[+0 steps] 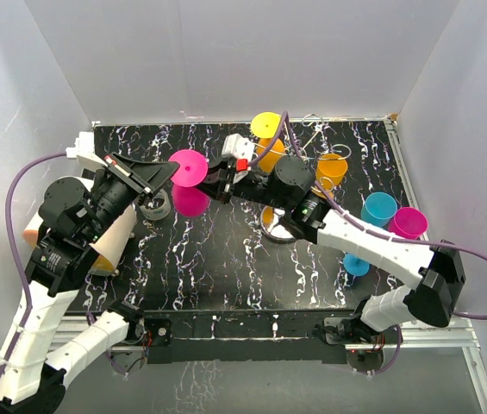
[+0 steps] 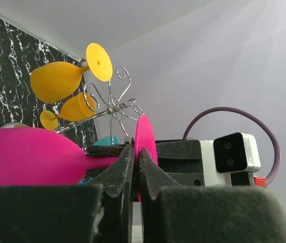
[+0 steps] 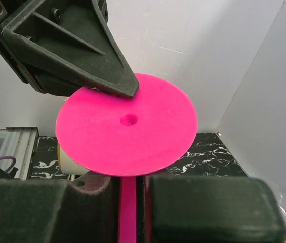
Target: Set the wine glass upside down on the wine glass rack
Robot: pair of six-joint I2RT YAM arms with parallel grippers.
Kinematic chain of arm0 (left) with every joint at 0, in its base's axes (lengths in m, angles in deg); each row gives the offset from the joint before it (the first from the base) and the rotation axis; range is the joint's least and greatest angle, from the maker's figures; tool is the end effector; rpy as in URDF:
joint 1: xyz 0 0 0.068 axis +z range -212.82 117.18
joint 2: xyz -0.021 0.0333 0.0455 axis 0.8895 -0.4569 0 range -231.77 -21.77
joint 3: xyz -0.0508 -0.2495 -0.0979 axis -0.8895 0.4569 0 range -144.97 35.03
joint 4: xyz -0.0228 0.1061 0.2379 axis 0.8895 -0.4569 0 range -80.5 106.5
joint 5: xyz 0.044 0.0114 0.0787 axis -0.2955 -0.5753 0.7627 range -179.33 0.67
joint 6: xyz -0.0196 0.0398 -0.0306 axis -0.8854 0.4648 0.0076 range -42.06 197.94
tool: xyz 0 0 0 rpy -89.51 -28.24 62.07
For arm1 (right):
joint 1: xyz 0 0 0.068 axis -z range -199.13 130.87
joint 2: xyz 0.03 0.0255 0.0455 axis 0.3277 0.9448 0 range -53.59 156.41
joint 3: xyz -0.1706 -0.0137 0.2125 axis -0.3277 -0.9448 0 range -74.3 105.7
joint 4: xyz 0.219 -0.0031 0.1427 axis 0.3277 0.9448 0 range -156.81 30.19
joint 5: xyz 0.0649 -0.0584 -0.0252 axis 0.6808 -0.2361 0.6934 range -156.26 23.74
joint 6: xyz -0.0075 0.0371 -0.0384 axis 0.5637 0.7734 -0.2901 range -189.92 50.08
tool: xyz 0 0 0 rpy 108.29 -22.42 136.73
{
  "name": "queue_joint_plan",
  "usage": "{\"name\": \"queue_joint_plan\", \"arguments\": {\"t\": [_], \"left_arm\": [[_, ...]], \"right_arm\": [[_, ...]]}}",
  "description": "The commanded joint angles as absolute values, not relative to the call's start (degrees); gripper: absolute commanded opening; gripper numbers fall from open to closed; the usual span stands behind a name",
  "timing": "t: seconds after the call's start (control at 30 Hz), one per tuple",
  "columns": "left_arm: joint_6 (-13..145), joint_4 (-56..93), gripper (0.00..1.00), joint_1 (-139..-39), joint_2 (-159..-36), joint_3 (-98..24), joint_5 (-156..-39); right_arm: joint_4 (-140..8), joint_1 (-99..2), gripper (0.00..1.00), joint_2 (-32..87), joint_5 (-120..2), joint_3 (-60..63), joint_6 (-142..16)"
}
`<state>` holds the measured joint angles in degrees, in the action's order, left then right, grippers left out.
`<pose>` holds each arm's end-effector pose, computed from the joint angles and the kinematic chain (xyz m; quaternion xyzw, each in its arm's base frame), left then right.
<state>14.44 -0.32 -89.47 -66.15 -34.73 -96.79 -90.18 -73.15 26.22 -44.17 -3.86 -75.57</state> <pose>0.1186 -0.0648 0.4737 -0.1590 0.6332 -0.5655 0.5040 0.1821 0.2737 0.4185 -0.4316 0.4491 0.4244 0.6572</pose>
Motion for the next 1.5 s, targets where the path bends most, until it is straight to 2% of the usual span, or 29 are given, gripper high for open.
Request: {"name": "queue_joint_plan", "arguments": {"t": [0.0,0.13,0.17,0.3,0.4,0.5,0.7,1.03,1.3,1.47], "left_arm": [[17.4,-3.5,0.00,-89.4,-67.0,-38.6,-99.4],[17.8,-3.4,0.00,-89.4,-66.7,-39.0,-98.3],[17.5,-3.1,0.00,-89.5,-66.4,-38.7,-97.9],[17.7,-2.1,0.00,-89.4,-65.4,-38.8,-94.5],[19.0,-2.2,0.00,-89.5,-64.1,-39.3,-90.3],[19.8,-3.1,0.00,-89.5,-62.9,-39.3,-86.3],[21.6,-4.6,0.00,-89.5,-64.9,-40.3,-87.7],[21.4,1.5,0.00,-89.5,-71.0,-35.1,-99.2],[23.6,6.7,0.00,-89.5,-79.8,-37.5,-113.9],[19.6,12.4,0.00,-89.7,-82.1,-35.5,-116.2]], "right_arm": [[-90.0,-73.4,0.00,27.2,-40.3,1.8,-75.0],[-91.6,-73.4,0.00,26.8,-41.3,1.3,-72.2],[-91.0,-73.4,0.07,26.7,-41.8,1.7,-71.3],[-88.5,-73.4,0.45,25.2,-42.2,1.8,-68.9],[-88.5,-73.4,0.61,22.0,-42.5,-1.3,-68.3],[-88.8,-73.4,0.69,18.1,-42.5,-4.9,-67.3],[-87.3,-73.4,0.72,9.8,-45.4,-10.7,-63.9],[-81.2,-73.4,0.73,-2.0,-57.5,-14.4,-57.0],[-80.4,-73.4,0.72,-8.9,-59.1,-19.4,-54.7],[-80.2,-73.4,0.72,-11.9,-59.8,-21.1,-53.9]]}}
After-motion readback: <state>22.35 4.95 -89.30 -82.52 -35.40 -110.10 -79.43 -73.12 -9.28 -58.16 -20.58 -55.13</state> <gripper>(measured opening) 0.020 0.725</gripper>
